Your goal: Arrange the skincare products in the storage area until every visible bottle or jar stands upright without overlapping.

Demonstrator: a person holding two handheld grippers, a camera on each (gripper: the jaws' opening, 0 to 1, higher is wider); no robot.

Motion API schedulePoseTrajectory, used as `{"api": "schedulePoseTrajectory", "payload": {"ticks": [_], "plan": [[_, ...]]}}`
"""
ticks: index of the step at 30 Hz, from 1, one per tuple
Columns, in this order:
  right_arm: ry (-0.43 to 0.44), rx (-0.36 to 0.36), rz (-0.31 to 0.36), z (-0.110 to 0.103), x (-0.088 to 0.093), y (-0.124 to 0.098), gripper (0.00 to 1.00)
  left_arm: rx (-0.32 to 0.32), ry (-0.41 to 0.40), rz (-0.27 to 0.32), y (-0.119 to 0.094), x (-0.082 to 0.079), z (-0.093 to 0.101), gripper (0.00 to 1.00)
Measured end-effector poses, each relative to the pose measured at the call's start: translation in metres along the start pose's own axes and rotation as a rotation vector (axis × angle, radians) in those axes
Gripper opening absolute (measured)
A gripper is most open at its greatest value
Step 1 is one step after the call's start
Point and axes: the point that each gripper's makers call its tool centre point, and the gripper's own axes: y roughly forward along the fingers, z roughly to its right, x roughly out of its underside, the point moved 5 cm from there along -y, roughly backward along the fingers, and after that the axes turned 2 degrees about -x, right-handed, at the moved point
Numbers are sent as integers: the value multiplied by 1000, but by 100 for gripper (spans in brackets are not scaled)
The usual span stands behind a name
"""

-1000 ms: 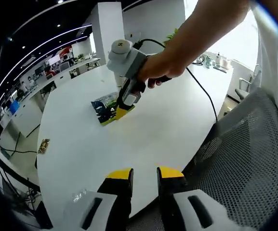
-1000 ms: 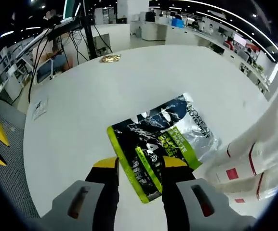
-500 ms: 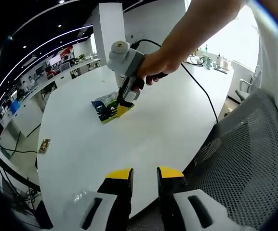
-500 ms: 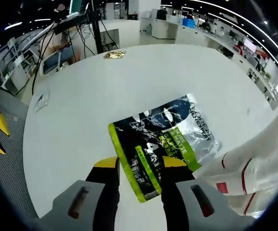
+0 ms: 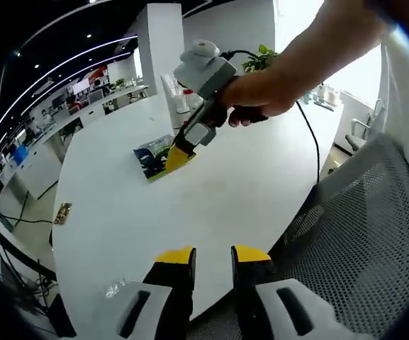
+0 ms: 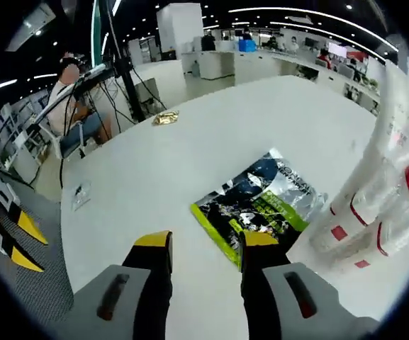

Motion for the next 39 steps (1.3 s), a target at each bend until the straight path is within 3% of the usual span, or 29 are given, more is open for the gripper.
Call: {"api": "schedulePoseTrajectory", "payload": {"ticks": [1, 4, 7, 9, 13, 16, 17, 19, 21, 22, 24, 26, 27, 30, 32, 33, 35, 37, 39], "plan": [[32, -20, 21, -12, 3, -10, 30, 0, -1, 1, 0, 0, 0, 21], [12, -84, 22, -38, 15, -36, 19, 2, -3, 7, 0, -1, 0, 21], [6, -80, 17, -51, 25, -61, 21, -5, 27, 28, -3, -5, -1, 24], [32, -66, 11, -55, 32, -78, 20, -24, 56, 115, -6, -17, -4, 27], [65, -73, 50, -67, 37, -109, 10, 34, 12, 153, -12, -24, -1, 25], [62, -59, 63, -71, 40, -122, 10, 58, 24, 181, -16, -30, 0, 24], [60, -52, 69, -74, 40, -128, 11, 47, 77, 237, -20, -38, 0, 24], [49, -30, 79, -74, 42, -135, 12, 49, 92, 279, -26, -44, 1, 24], [49, -13, 93, -74, 43, -141, 14, 61, 69, 284, -29, -48, -2, 24], [47, -14, 102, -76, 43, -144, 15, 80, -1, 328, -32, -55, -4, 23], [-67, 24, 136, -76, 42, -149, 17, 96, -103, 401, -38, -65, -14, 22], [-136, 68, 114, -78, 45, -153, 13, 107, -172, 432, -42, -69, -22, 22], [-120, 68, 108, -80, 47, -152, 12, 171, -206, 482, -47, -72, -23, 22], [-66, 76, 178, -88, 43, -155, 17, 166, -316, 567, -51, -77, -38, 22], [-83, 119, 134, -90, 48, -155, 23, 171, -343, 571, -52, -76, -43, 22], [-72, 133, 122, -91, 50, -155, 29, 207, -403, 582, -53, -76, -44, 22], [-37, 144, 150, -95, 51, -155, 34, 245, -466, 579, -53, -76, -47, 23], [-34, 137, 155, -96, 53, -155, 35, 228, -451, 551, -53, -73, -56, 25], [-68, 152, 137, -97, 55, -154, 34, 159, -422, 482, -52, -65, -67, 25]]}}
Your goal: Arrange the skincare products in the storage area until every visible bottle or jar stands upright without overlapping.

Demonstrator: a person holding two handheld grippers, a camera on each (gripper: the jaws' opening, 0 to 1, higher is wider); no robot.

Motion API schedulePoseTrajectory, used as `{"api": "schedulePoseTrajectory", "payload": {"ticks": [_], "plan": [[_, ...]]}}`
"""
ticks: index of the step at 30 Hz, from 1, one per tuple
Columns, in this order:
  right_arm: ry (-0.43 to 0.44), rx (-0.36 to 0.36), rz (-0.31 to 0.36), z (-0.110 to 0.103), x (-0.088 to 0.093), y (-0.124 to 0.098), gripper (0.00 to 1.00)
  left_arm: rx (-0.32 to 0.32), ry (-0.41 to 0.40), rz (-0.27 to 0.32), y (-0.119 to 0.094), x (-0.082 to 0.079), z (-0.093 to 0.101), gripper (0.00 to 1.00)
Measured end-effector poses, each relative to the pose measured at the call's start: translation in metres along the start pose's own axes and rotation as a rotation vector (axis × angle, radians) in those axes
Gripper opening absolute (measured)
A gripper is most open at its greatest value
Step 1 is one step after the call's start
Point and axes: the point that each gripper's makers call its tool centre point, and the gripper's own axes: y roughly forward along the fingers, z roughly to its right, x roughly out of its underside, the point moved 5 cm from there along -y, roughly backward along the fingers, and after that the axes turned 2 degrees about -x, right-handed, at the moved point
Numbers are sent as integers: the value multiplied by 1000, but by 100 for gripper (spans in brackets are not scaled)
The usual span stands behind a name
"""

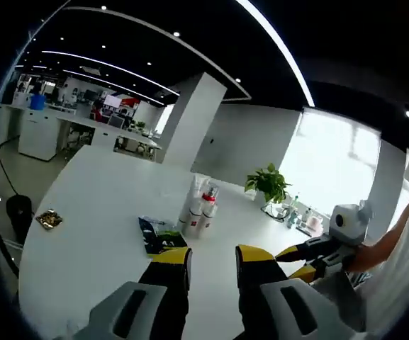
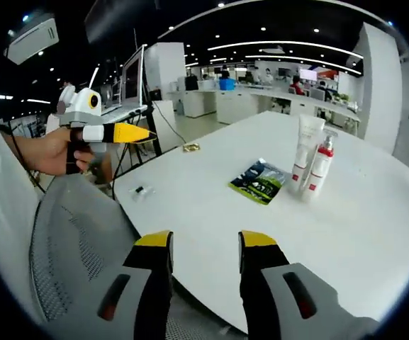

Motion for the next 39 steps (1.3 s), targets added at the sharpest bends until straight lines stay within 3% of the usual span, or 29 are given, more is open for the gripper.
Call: {"api": "schedulePoseTrajectory", "payload": {"ticks": [4, 6, 10, 12, 13, 14, 15, 16, 19, 20, 23, 26, 32, 35, 39], "plan": [[-24, 4, -1, 0, 2, 2, 34, -145, -5, -109, -4, 5, -35, 31], [-28, 18, -8, 2, 3, 2, 34, -223, 43, -199, -9, 12, -55, 39], [-38, 54, -2, 4, 3, 5, 33, -344, 91, -394, -16, 38, -88, 47], [-56, 53, -11, 2, 4, 7, 33, -404, 84, -574, -23, 63, -102, 50], [-68, 52, -18, 1, 5, 8, 33, -459, 90, -593, -26, 69, -109, 50], [-88, 48, -23, 0, 6, 8, 33, -470, 102, -601, -25, 73, -113, 49], [-101, 41, -26, -2, 7, 9, 33, -465, 77, -612, -25, 79, -114, 48], [-114, 32, -31, -4, 8, 9, 33, -475, -3, -660, -25, 89, -114, 48], [-145, 18, -45, -7, 10, 11, 33, -476, -59, -676, -17, 103, -118, 48], [-147, 14, -49, -8, 10, 12, 33, -487, -44, -727, -17, 107, -119, 48], [-157, 24, -60, -5, 11, 12, 31, -517, 29, -777, -15, 111, -123, 48], [-152, 27, -58, -4, 11, 12, 30, -532, 84, -777, -12, 108, -123, 43], [-145, 18, -75, -3, 15, 15, 30, -512, 98, -749, -17, 109, -122, 39], [-186, 9, -95, -7, 18, 16, 29, -504, 107, -761, -16, 109, -120, 37], [-238, 28, -80, -5, 16, 14, 19, -479, 134, -774, -16, 111, -115, 35]]}}
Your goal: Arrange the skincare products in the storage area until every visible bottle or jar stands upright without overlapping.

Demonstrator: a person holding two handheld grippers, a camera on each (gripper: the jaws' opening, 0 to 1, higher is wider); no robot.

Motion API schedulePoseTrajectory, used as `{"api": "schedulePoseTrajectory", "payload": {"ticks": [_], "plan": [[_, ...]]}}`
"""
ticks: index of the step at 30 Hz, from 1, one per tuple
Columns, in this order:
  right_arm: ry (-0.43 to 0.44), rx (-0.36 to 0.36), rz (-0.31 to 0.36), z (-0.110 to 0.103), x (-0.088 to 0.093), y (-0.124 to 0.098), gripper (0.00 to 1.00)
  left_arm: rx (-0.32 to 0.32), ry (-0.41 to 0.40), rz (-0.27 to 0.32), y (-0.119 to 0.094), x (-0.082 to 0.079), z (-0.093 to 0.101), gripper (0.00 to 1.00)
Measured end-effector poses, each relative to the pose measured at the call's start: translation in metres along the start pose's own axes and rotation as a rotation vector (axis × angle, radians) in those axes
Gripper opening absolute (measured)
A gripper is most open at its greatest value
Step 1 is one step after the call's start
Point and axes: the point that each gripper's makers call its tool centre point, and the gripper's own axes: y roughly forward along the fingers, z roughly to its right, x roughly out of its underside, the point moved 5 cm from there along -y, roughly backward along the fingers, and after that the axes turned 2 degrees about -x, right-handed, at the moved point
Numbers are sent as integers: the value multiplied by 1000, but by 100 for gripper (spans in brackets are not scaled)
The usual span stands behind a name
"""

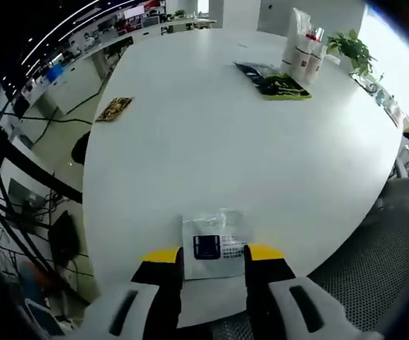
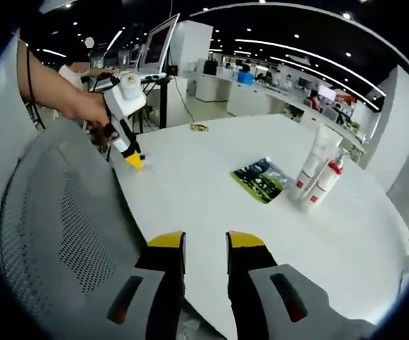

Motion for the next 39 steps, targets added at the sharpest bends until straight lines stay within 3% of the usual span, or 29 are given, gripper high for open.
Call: {"api": "schedulePoseTrajectory", "payload": {"ticks": [4, 7, 11, 15, 16, 18, 19, 20, 23, 25, 27, 35, 36, 39], "plan": [[14, -4, 6, 1, 0, 0, 22, 17, -15, -5, 0, -2, 3, 37], [2, 1, 26, 2, -2, -3, 21, 52, -23, 26, 2, -7, 10, 49], [1, -1, 23, 2, -1, -3, 21, 66, -44, 36, 3, -8, 13, 56], [0, -4, 20, 2, -1, -3, 21, 73, -27, 48, 5, -9, 19, 65], [-5, -7, 15, 1, 0, -3, 21, 54, 39, 36, 7, -8, 19, 66], [-11, -10, 12, 0, 1, -3, 21, 16, 190, 2, 6, -5, 18, 64], [-15, -11, 17, 0, 0, -3, 21, 47, 103, 14, 7, -6, 23, 62], [-17, -12, 19, 0, 0, -3, 21, 38, 99, 24, 6, -8, 22, 61], [-20, -17, 13, -1, 1, -3, 21, 43, 103, 32, 6, -9, 22, 58], [-26, -21, 8, -1, 2, -2, 21, 74, 154, 34, 3, -10, 27, 42], [-28, -24, 6, -2, 2, -2, 21, 58, 124, 21, 4, -7, 24, 41], [-15, -34, 9, -2, 1, -3, 21, 60, 140, 17, 6, -8, 25, 40], [-18, -34, 7, -2, 2, -3, 21, 63, 145, 17, 5, -8, 26, 33], [-28, -39, -3, -4, 3, -2, 21, 71, 182, 16, 6, -7, 30, 30]]}}
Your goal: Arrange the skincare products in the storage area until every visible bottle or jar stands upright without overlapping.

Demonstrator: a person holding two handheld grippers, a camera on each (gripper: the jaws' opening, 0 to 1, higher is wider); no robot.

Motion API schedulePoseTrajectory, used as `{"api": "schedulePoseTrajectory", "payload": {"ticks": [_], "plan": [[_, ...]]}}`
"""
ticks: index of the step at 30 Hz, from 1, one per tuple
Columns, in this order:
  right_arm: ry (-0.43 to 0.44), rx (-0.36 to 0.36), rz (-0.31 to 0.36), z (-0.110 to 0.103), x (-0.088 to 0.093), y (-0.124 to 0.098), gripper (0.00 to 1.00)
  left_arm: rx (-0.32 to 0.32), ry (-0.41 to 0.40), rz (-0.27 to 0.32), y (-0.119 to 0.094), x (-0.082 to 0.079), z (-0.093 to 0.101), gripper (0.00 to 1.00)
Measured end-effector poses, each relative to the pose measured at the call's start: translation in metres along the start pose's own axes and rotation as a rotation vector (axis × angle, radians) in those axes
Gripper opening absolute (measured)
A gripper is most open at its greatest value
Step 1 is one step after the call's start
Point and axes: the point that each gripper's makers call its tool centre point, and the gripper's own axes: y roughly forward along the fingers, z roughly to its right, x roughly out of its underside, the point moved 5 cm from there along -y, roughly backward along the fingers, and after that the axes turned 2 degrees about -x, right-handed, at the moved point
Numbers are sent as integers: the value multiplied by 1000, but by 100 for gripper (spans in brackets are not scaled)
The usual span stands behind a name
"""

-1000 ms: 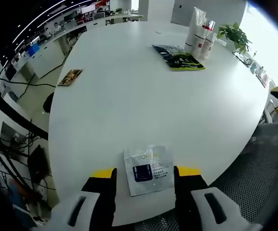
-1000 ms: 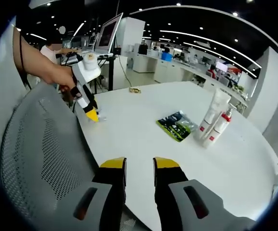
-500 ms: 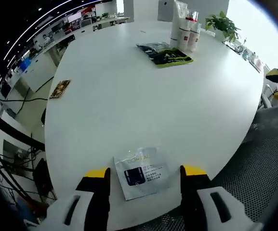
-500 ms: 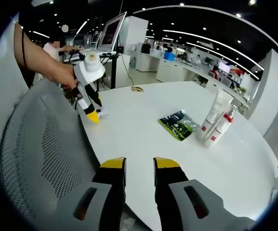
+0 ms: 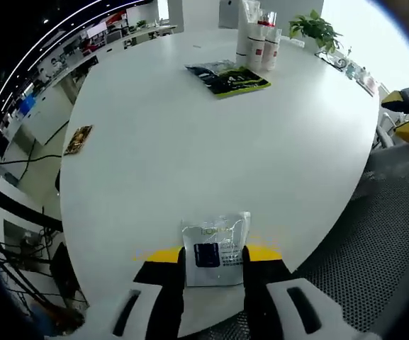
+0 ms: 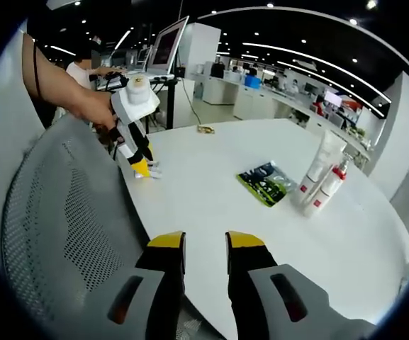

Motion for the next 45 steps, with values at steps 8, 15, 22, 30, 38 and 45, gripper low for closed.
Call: {"api": "schedulePoseTrajectory", "payload": {"ticks": [8, 15, 22, 30, 38, 45], "plan": [[-9, -2, -11, -1, 1, 0, 21, 56, 104, -15, -4, -2, 6, 0], [38, -4, 13, 5, -3, -3, 21, 226, -109, 71, -17, -10, 20, 0], [266, -77, 134, 4, -35, -8, 21, 342, -189, 243, -64, -32, 60, 0], [746, -341, 231, -28, -51, 16, 27, 386, 43, 491, -99, -41, 112, 1], [679, -395, 185, -34, -45, 22, 31, 269, 226, 501, -85, -32, 120, 1], [578, -405, 108, -51, -40, 30, 31, 301, 322, 468, -80, -22, 131, 1]]}}
